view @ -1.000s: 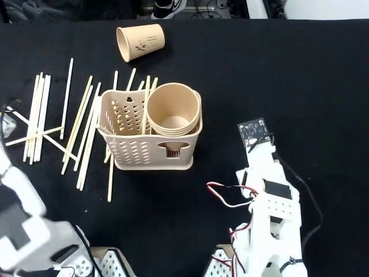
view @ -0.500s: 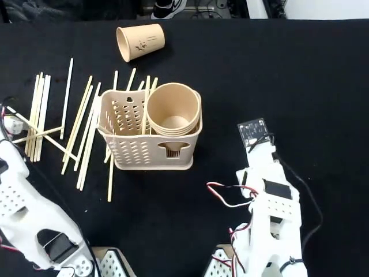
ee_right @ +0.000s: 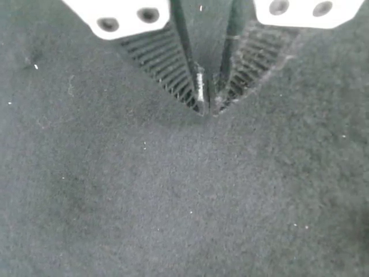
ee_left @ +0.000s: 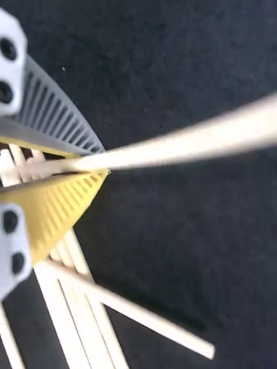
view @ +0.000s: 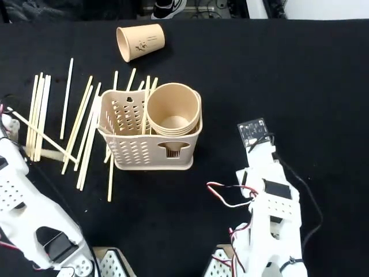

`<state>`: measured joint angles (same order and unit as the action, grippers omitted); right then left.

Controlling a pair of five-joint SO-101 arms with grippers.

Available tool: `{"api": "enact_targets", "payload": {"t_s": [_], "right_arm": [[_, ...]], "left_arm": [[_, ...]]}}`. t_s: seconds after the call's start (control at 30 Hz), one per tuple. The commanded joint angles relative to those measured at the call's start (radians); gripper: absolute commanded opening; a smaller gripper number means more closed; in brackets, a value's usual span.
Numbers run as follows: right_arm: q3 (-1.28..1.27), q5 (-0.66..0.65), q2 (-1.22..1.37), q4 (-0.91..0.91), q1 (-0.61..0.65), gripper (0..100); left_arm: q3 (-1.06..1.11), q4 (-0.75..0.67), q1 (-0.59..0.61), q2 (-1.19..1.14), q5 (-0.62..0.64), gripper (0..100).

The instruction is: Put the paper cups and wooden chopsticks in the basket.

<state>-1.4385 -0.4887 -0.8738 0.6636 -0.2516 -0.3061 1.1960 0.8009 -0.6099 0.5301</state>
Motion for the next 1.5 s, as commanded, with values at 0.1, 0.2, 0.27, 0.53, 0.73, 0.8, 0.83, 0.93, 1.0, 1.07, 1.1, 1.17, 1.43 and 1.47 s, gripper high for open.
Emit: {"api": "enact_targets", "payload": {"t_s": [0.1, 0.2, 0.27, 0.53, 0.73, 0.8, 0.83, 0.93, 1.0, 1.07, 1.1, 1.17, 1.43, 1.47], "right_arm": [[0.002, -0.009, -0.016, -0.017, 0.011, 1.2], [0.002, -0.009, -0.016, -0.017, 0.011, 1.2], [0.002, -0.009, -0.016, -0.015, 0.011, 1.2], [0.002, -0.009, -0.016, -0.015, 0.011, 1.2], [0.002, -0.009, -0.016, -0.015, 0.011, 1.2], [0.002, -0.009, -0.016, -0.015, 0.011, 1.2], [0.002, -0.009, -0.016, -0.015, 0.011, 1.2], [0.002, -0.009, -0.016, -0.015, 0.011, 1.2], [0.002, -0.009, -0.016, -0.015, 0.011, 1.2], [0.002, -0.009, -0.016, -0.017, 0.011, 1.2], [0.002, -0.009, -0.016, -0.017, 0.011, 1.2], [0.002, -0.009, -0.016, -0.017, 0.011, 1.2], [0.002, -0.009, -0.016, -0.017, 0.011, 1.2], [0.002, -0.009, -0.016, -0.017, 0.011, 1.2]], "left_arm": [[-0.022, 0.014, -0.058, 0.169, 0.000, 3], [-0.022, -0.035, -0.096, 0.181, 0.002, 3], [-0.015, -0.086, -0.113, 0.180, 0.003, 3], [-0.007, -0.215, -0.150, 0.106, 0.003, 3], [-0.045, -0.219, -0.153, 0.037, 0.005, 3], [-0.070, -0.215, -0.153, 0.011, 0.031, 3], [-0.082, -0.212, -0.151, -0.003, 0.052, 3], [-0.099, -0.209, -0.151, -0.018, 0.080, 3], [-0.105, -0.186, -0.151, -0.014, 0.083, 3], [-0.130, -0.140, -0.151, -0.005, 0.083, 3], [-0.148, -0.107, -0.151, 0.000, 0.084, 3], [-0.196, -0.040, -0.151, 0.005, 0.086, 3], [-0.317, 0.038, -0.177, -0.028, 0.087, 3], [-0.318, 0.028, -0.186, -0.041, 0.087, 3]]}}
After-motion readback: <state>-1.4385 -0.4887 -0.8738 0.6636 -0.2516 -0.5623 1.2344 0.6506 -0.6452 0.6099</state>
